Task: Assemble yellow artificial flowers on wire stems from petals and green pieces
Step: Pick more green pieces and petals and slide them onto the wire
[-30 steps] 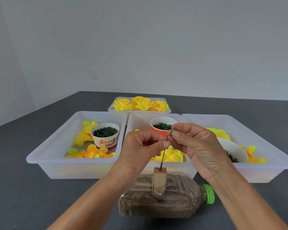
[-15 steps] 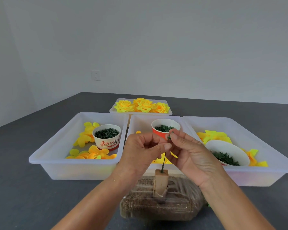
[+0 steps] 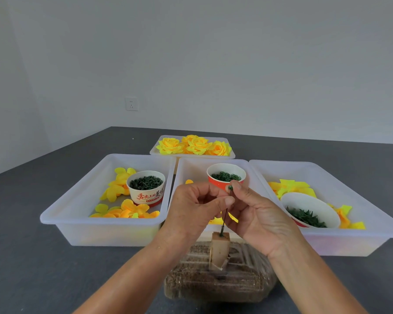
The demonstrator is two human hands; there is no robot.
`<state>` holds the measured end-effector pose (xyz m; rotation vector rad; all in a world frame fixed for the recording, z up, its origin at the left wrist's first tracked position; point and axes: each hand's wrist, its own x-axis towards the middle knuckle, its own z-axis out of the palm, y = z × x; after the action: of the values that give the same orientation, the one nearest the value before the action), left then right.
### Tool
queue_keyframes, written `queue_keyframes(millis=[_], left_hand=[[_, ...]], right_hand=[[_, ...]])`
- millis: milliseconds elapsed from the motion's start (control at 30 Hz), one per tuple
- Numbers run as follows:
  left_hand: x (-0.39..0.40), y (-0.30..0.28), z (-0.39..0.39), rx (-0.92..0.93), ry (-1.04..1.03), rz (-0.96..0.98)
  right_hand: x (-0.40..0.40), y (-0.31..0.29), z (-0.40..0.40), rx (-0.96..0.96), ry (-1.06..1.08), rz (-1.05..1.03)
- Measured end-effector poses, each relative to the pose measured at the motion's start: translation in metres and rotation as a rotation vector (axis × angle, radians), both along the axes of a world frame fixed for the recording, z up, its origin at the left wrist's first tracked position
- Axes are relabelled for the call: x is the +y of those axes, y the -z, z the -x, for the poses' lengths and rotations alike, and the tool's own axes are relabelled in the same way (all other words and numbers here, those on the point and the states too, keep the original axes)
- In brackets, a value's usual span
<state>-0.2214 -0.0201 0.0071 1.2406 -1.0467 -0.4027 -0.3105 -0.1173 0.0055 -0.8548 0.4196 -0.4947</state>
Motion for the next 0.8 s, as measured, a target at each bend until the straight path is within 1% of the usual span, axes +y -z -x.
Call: queue_keyframes(millis=[300, 467, 600, 733, 800], left_hand=[[0.001, 0.001, 0.001, 0.013, 0.008, 0.002], [0.001, 0.002, 0.001, 0.01, 0.014, 0.004], [0.001, 0.002, 0.0, 0.013, 0.013, -0.004], [0.001, 0.002, 0.0, 0.015, 0.008, -0.01], [0.001, 0.002, 0.0, 0.012, 0.006, -0.01]], right_hand=[[0.0, -0.001, 0.0, -0.005, -0.005, -0.013], [0.0, -0.002, 0.001, -0.06, 0.018, 0.012], [-0.001, -0.002, 0.004, -0.096, 0.061, 0.147], [0.0, -0.003, 0.008, -0.128, 0.13, 0.363], [0.001, -0.005, 0.01, -0.138, 0.184, 0.502]])
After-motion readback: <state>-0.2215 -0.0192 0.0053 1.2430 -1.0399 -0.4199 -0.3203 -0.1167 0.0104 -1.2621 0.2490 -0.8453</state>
